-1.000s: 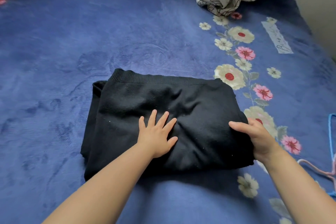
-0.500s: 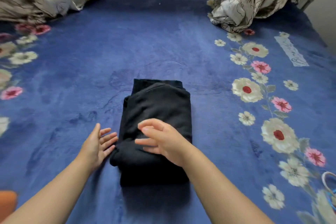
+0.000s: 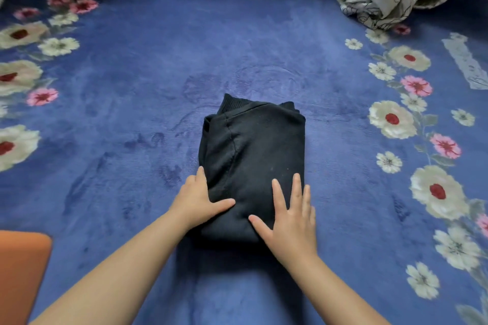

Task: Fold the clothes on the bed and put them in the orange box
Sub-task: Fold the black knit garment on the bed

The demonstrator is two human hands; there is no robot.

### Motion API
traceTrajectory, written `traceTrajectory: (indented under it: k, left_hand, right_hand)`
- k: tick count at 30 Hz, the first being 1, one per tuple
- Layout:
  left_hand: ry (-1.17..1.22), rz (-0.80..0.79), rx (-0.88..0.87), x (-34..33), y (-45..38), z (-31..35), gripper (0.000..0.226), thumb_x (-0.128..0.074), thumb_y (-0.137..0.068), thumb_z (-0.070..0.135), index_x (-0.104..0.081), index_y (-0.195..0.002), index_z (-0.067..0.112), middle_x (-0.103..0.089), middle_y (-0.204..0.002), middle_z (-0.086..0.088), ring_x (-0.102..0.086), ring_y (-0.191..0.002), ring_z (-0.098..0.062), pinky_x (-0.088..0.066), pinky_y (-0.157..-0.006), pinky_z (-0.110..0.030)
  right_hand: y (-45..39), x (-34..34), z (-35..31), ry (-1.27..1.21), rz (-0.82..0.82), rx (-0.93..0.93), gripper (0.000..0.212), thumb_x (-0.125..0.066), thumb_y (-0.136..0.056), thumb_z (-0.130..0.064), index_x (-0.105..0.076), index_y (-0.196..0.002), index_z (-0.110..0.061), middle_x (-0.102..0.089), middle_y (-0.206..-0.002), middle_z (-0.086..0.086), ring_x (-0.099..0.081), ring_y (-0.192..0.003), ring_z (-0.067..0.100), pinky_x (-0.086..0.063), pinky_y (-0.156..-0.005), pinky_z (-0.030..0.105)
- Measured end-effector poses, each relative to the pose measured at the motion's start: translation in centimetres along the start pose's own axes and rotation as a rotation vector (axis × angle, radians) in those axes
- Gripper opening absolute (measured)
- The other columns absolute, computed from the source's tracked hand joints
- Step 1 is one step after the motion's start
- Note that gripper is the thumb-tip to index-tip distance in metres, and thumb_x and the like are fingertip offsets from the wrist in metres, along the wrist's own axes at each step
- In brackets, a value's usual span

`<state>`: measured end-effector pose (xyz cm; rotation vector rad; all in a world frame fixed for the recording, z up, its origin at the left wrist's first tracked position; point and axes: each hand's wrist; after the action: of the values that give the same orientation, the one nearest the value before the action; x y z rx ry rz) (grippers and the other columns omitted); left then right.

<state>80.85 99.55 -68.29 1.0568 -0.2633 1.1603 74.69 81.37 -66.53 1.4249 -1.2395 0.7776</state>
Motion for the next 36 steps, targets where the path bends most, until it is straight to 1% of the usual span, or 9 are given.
traceTrajectory:
  k: [3, 7, 11, 14, 20, 25, 28, 31, 36]
  left_hand:
    - [-0.077, 0.199, -0.059, -1.6, 0.9, -2.3, 0.092, -0.068, -0.071, 0.056, -0.026, -0.143, 0.017, -0.047, -0.132, -0.005, -0.043, -0.123, -0.021, -0.040, -0.099, -0.037]
    - [0.032, 0.274, -0.003, -1.8, 1.3, -1.1, 0.072, -0.070, -0.071, 0.052, -0.044, -0.130, 0.019, -0.056, -0.123, -0.001, -0.049, -0.117, -0.021, -0.040, -0.091, -0.032]
    - [0.260, -0.052, 0.065, 1.1, 0.1, -0.2, 0.062, -0.078, -0.071, 0.037, -0.054, -0.124, 0.015, -0.059, -0.120, 0.004, -0.054, -0.112, -0.016, -0.040, -0.087, -0.024]
    - [0.582, -0.154, 0.046, 0.3, 2.2, 0.3, 0.048, -0.075, -0.077, 0.021, -0.055, -0.121, 0.018, -0.061, -0.120, 0.005, -0.057, -0.106, -0.010, -0.041, -0.088, -0.021]
    - [0.547, -0.592, 0.215, -2.7, 7.1, 1.6, 0.029, -0.063, -0.088, 0.024, -0.053, -0.110, 0.008, -0.061, -0.079, 0.005, -0.060, -0.056, 0.002, -0.049, -0.058, -0.014]
    - [0.714, -0.124, 0.333, -3.2, 5.5, 3.5, 0.058, -0.061, -0.081, 0.051, -0.052, -0.115, 0.005, -0.057, -0.117, -0.011, -0.062, -0.083, -0.015, -0.052, -0.067, -0.025]
    - [0.598, -0.021, 0.285, -3.6, 4.3, 5.3, 0.051, -0.070, -0.075, 0.050, -0.046, -0.098, 0.011, -0.057, -0.102, -0.013, -0.058, -0.087, -0.025, -0.048, -0.076, -0.029]
    - [0.339, 0.022, 0.150, -4.4, 2.4, 7.5, 0.071, -0.072, -0.068, 0.057, -0.047, -0.114, 0.009, -0.059, -0.108, -0.015, -0.058, -0.103, -0.031, -0.047, -0.090, -0.035]
    - [0.507, -0.377, 0.255, -3.7, 0.1, 9.9, 0.119, -0.078, -0.025, 0.071, -0.052, -0.126, 0.015, -0.059, -0.125, -0.004, -0.060, -0.108, -0.022, -0.048, -0.094, -0.037]
  right_hand:
    - [0.0, -1.8, 0.0, -0.012, 0.100, 0.071, 0.078, -0.033, -0.073, -0.066, -0.038, -0.133, -0.017, -0.031, -0.141, 0.019, -0.031, -0.124, 0.042, -0.052, -0.076, 0.051]
    - [-0.3, -1.3, 1.5, -0.550, 0.118, -0.211, 0.095, -0.063, -0.073, -0.057, -0.017, -0.148, -0.020, -0.017, -0.154, 0.005, -0.021, -0.140, 0.024, -0.027, -0.110, 0.036]
    - [-0.2, -0.1, 3.8, -1.174, -0.159, -0.488, 0.064, -0.078, -0.067, -0.041, -0.056, -0.124, -0.019, -0.064, -0.120, -0.006, -0.059, -0.110, 0.015, -0.047, -0.095, 0.035]
    - [1.4, -0.2, 3.8, -1.425, -0.321, -0.558, 0.035, -0.071, -0.077, -0.028, -0.060, -0.110, -0.019, -0.069, -0.107, -0.003, -0.065, -0.093, 0.013, -0.052, -0.075, 0.033]
    - [4.8, 0.6, 7.5, -1.752, 0.155, -0.793, 0.052, -0.066, -0.078, -0.003, -0.045, -0.123, -0.019, -0.061, -0.104, 0.002, -0.060, -0.084, 0.017, -0.049, -0.071, 0.034]
    - [5.0, 4.9, 15.5, -1.808, 0.322, -0.799, 0.028, -0.056, -0.079, -0.003, -0.052, -0.103, -0.018, -0.067, -0.072, -0.004, -0.064, -0.066, 0.013, -0.053, -0.055, 0.022]
    - [3.5, 7.3, 19.6, -1.762, 0.492, -0.826, 0.012, -0.060, -0.084, -0.018, -0.054, -0.095, -0.017, -0.064, -0.060, -0.007, -0.061, -0.051, 0.007, -0.050, -0.047, 0.020]
    - [3.3, 7.4, 20.3, -1.592, 0.215, -0.845, 0.038, -0.070, -0.077, -0.034, -0.060, -0.105, -0.011, -0.071, -0.079, 0.003, -0.068, -0.056, 0.012, -0.056, -0.054, 0.028]
    - [4.5, 6.4, 19.4, -1.571, -0.208, -0.836, 0.077, -0.089, -0.026, -0.042, -0.069, -0.094, -0.014, -0.074, -0.082, 0.007, -0.071, -0.065, 0.021, -0.057, -0.054, 0.033]
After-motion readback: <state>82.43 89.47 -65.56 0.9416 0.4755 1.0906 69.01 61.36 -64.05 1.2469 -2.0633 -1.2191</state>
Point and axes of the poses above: each hand's wrist, its own y-axis away from the middle knuckle, its own x-axis out of the back of the hand, z = x × y
